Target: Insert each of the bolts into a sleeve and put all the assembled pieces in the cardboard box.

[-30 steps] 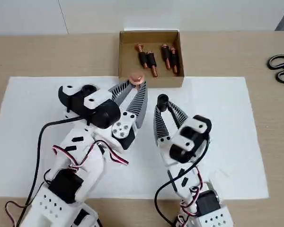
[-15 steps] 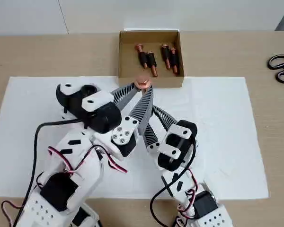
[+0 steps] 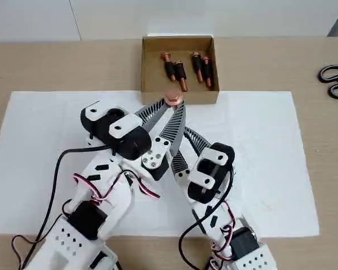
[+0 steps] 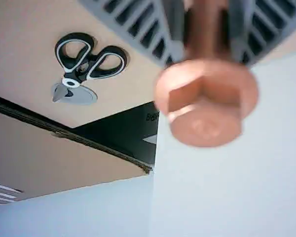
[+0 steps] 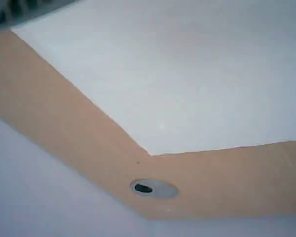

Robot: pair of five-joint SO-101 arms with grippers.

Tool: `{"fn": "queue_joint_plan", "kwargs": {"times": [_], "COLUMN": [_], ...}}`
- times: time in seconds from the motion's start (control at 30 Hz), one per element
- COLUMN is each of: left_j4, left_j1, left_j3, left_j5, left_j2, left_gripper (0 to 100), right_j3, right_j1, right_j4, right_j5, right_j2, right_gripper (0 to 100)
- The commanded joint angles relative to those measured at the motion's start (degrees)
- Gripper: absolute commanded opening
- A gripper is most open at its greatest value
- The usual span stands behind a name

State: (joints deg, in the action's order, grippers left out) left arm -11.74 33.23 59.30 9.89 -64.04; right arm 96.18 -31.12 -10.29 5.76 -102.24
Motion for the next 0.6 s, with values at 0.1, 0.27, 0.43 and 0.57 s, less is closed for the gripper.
{"fn": "queue_joint_plan", "kwargs": {"times": [0.1,0.27,0.43,0.57], "left_j4": [-3.1,-3.3,-6.1,-9.8], "left_j1": [-0.4,-0.4,-0.4,-0.4], "left_j3": [-0.5,-1.6,-1.7,-1.7], "left_j5": [0.1,-3.1,-4.7,-4.7], "left_j2": [-0.4,-0.5,-0.2,-0.5], "left_gripper": [1,1,1,1], "right_j3": [0.4,0.4,0.4,0.4], "right_j1": [0.2,0.2,0.2,0.2], "right_j4": [1.1,1.1,1.1,1.1], "right_j5": [0.7,0.7,0.7,0.7], "right_j2": [-0.7,-0.4,-0.4,-0.7], "right_gripper": [0.5,0.5,0.5,0.5]}}
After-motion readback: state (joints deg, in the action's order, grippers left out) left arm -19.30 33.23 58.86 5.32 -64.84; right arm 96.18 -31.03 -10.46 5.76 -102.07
